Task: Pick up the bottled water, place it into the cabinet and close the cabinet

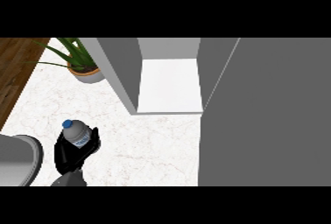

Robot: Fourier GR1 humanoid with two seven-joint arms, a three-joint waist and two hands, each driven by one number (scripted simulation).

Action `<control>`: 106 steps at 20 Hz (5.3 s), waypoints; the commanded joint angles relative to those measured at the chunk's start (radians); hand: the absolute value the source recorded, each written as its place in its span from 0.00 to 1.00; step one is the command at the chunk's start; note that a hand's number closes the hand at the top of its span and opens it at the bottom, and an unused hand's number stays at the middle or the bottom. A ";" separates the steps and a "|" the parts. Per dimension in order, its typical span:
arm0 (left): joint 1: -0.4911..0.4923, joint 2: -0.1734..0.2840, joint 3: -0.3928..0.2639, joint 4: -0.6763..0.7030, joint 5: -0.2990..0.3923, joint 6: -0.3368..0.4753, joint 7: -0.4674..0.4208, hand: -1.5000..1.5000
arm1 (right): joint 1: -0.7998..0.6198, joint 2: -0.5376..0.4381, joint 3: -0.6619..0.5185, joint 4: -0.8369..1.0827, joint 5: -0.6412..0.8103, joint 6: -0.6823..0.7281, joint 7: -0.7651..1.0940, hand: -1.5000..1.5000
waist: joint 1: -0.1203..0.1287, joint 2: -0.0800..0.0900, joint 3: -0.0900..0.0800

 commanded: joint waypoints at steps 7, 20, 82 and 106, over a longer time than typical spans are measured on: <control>-0.085 -0.019 -0.120 0.051 -0.046 -0.229 -0.072 1.00 | -0.011 -0.001 0.012 -0.103 -0.050 -0.001 0.047 0.00 | 0.002 0.001 0.000; -0.023 -0.038 -0.454 -0.415 0.027 0.009 0.182 1.00 | -0.061 0.008 -0.011 -0.062 -0.054 -0.013 0.043 0.00 | 0.013 -0.005 0.002; -0.951 -0.011 -0.610 0.465 0.066 0.633 0.241 0.00 | -0.218 -0.015 -0.135 0.012 -0.175 0.037 0.122 0.00 | -0.039 0.015 0.001; -0.968 -0.038 -0.541 0.386 0.195 0.379 0.132 0.00 | -0.274 -0.031 -0.130 -0.035 -0.200 -0.003 0.209 0.00 | -0.009 0.004 0.000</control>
